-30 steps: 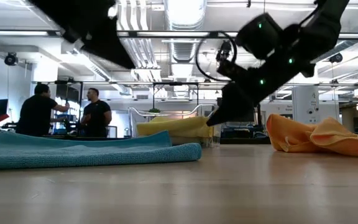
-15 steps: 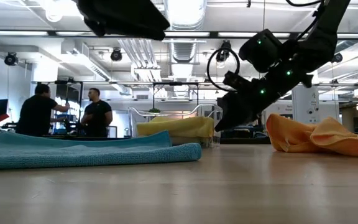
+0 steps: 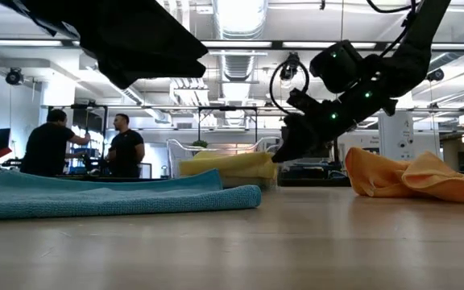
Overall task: Fold microfiber towels
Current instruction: Fold the blue microfiber cloth
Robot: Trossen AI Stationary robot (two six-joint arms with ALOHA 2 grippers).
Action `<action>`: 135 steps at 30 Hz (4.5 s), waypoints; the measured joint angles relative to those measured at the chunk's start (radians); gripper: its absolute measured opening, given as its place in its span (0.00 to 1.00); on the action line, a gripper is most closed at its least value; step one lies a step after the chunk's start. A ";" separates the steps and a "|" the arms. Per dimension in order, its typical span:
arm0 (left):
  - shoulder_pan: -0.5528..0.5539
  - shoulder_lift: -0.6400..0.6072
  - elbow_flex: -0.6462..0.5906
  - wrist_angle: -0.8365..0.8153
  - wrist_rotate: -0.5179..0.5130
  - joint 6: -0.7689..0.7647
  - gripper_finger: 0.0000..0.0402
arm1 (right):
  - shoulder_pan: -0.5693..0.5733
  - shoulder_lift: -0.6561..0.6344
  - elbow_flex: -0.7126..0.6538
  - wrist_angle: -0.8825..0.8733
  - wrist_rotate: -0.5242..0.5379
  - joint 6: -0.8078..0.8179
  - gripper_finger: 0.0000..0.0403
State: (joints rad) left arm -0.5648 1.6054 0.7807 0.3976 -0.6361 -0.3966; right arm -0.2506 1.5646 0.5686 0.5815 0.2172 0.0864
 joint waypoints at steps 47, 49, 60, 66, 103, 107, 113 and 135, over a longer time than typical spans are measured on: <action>0.083 0.211 0.093 0.007 0.058 -0.042 0.41 | 0.148 -0.125 0.029 -0.122 -0.011 -0.044 0.15; 0.100 0.243 0.117 -0.013 0.063 -0.043 0.46 | 0.148 -0.125 0.029 -0.132 -0.010 -0.043 0.15; 0.127 0.341 0.302 -0.329 0.066 -0.042 0.69 | 0.149 -0.125 0.029 -0.174 -0.011 -0.033 0.15; 0.128 0.391 0.404 -0.489 0.043 -0.041 0.69 | 0.148 -0.126 0.028 -0.181 -0.011 -0.034 0.15; 0.139 0.400 0.468 -0.615 0.139 -0.085 0.00 | 0.216 -0.124 0.024 -0.173 -0.343 -0.328 0.15; 0.116 0.301 0.467 -0.624 0.158 -0.085 0.00 | 0.296 -0.124 0.024 -0.102 -0.357 -0.444 0.16; 0.072 0.188 0.442 -0.633 0.159 -0.085 0.00 | 0.401 -0.124 0.034 -0.076 -0.356 -0.508 0.30; 0.046 0.164 0.436 -0.625 0.184 -0.097 0.00 | 0.458 0.148 0.156 -0.043 -0.183 -0.558 0.73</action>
State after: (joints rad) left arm -0.5187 1.7699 1.2171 -0.2274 -0.4519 -0.4933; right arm 0.2075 1.7130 0.7247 0.5385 0.0342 -0.4716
